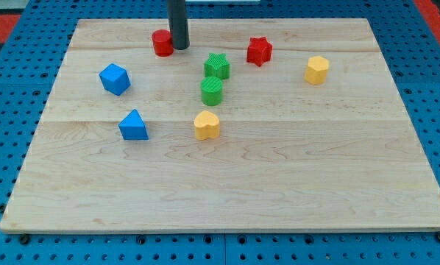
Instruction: Slide the blue cube to the left of the green star
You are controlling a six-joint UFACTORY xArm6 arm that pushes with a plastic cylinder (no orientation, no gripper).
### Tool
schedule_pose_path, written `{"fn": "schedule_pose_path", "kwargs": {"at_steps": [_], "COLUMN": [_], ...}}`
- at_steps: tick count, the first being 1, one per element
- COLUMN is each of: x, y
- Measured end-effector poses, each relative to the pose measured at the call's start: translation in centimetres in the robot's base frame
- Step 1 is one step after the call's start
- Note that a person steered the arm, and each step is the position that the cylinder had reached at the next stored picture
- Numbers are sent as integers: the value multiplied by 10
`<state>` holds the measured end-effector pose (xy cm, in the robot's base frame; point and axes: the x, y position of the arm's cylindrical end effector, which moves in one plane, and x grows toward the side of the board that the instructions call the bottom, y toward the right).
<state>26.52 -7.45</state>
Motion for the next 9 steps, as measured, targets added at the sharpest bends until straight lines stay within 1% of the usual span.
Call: {"fn": "schedule_pose_path", "kwargs": {"at_steps": [1, 2, 3, 4, 5, 6, 7, 8, 9], "x": [25, 48, 51, 78, 114, 111, 97, 80, 76], "y": [6, -29, -133, -212, -193, -154, -106, -98, -84]}}
